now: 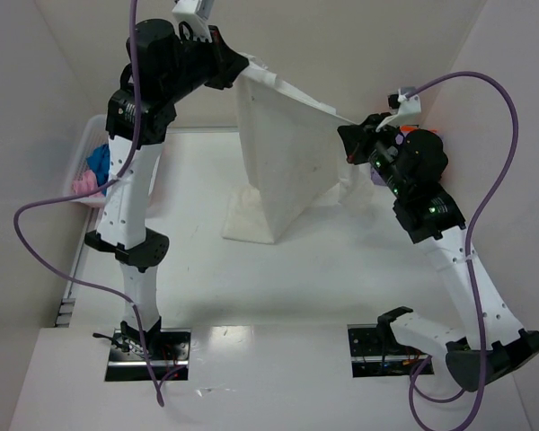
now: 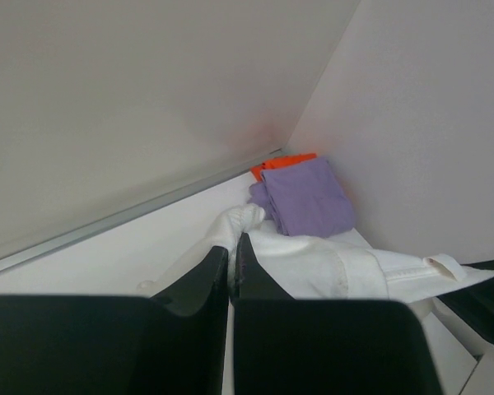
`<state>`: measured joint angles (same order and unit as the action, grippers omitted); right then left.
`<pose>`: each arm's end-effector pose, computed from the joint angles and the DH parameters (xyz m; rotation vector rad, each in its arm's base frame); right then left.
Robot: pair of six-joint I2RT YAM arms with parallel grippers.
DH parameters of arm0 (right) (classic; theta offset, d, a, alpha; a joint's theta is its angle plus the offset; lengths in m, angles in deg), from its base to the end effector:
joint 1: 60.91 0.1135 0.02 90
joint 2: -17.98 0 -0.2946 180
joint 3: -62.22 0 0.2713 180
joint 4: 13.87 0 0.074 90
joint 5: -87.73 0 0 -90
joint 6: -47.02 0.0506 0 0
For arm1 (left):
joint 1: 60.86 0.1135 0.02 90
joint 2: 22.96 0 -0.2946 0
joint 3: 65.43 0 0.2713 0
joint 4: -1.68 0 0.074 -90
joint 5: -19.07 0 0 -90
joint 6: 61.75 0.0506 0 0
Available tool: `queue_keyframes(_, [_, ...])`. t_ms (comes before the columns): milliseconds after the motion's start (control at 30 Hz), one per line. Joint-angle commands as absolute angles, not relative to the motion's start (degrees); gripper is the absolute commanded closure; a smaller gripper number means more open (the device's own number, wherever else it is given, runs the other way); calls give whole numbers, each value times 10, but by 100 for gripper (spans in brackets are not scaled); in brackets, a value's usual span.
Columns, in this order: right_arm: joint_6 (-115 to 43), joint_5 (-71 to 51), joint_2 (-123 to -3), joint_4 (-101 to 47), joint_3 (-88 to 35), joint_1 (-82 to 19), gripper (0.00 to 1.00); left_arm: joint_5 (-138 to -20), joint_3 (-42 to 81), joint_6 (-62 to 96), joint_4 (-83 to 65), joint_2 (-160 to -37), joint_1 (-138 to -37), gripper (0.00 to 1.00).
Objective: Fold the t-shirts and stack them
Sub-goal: Move the tshirt to the center of the board
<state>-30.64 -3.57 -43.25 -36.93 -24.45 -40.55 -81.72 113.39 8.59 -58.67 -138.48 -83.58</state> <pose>0.2318 0.0872 0.4934 -0.1265 1.5428 0.4711 0.3583 -0.1603 0.6281 0.1964 1.5531 -0.7300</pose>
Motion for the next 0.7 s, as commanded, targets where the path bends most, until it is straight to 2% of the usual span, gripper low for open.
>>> queue_keyframes(0, [-312, -21, -398, -413, -292, -435, 100, -661, 1173, 130, -499, -1365, -803, 100])
queue_keyframes(367, [-317, -135, -453, -450, -463, -435, 100, -536, 1156, 166, -517, -1251, -798, 100])
queue_keyframes(667, [-247, -277, -464, -419, -563, -435, 100, -461, 1114, 194, -517, -1118, -798, 100])
